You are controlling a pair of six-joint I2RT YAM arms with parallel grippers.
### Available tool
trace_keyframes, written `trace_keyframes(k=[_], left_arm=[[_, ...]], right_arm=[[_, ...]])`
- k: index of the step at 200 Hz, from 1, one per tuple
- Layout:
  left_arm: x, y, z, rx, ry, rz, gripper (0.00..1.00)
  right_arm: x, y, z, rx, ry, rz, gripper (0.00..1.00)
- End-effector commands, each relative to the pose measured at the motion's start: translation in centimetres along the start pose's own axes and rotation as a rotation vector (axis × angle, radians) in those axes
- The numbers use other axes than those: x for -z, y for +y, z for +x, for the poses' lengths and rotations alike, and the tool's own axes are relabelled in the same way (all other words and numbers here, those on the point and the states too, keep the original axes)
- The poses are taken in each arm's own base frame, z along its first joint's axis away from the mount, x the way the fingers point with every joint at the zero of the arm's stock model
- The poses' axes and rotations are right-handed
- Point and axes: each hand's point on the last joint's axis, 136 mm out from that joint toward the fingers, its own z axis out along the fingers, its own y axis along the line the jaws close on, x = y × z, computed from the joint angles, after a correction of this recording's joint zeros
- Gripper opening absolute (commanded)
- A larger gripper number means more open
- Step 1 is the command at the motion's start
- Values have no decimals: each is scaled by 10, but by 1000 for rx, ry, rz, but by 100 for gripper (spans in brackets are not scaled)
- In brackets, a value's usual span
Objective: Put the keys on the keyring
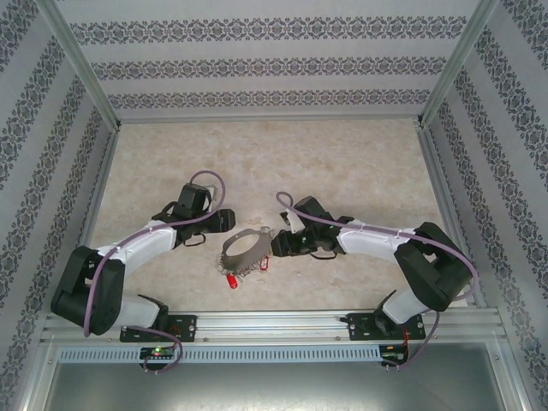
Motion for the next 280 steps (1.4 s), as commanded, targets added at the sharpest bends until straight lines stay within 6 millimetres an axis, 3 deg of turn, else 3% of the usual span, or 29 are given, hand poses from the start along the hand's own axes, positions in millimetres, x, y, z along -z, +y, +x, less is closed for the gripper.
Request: trace_keyframes(k=[1,74,162,202,216,241,259,280], left_arm=[[-1,0,8,21,53,20,73],[-14,-11,42,63,190,126,67],[-27,-6,95,196,344,162,55],[-25,-9,89,195,327,178,51],[-24,-10,86,192,319,178,50],[-19,-14,77,178,286,185,49],[-11,-13,66,161,234,167,53],[6,-9,47,134,136,120,58]], right_arm=[[-6,-2,-7,-109,7,10,46],[-31,-1,-11,-182,29,5,42],[-51,25,-28,-197,-12,-114,34],[-52,35,-41,-170,-57,-139,30],[-50,39,-45,-157,-79,-150,19],[-45,45,-50,-127,-98,-167,15],[-37,50,-51,-92,-114,-175,5],[-22,64,-52,1,-127,-219,1]])
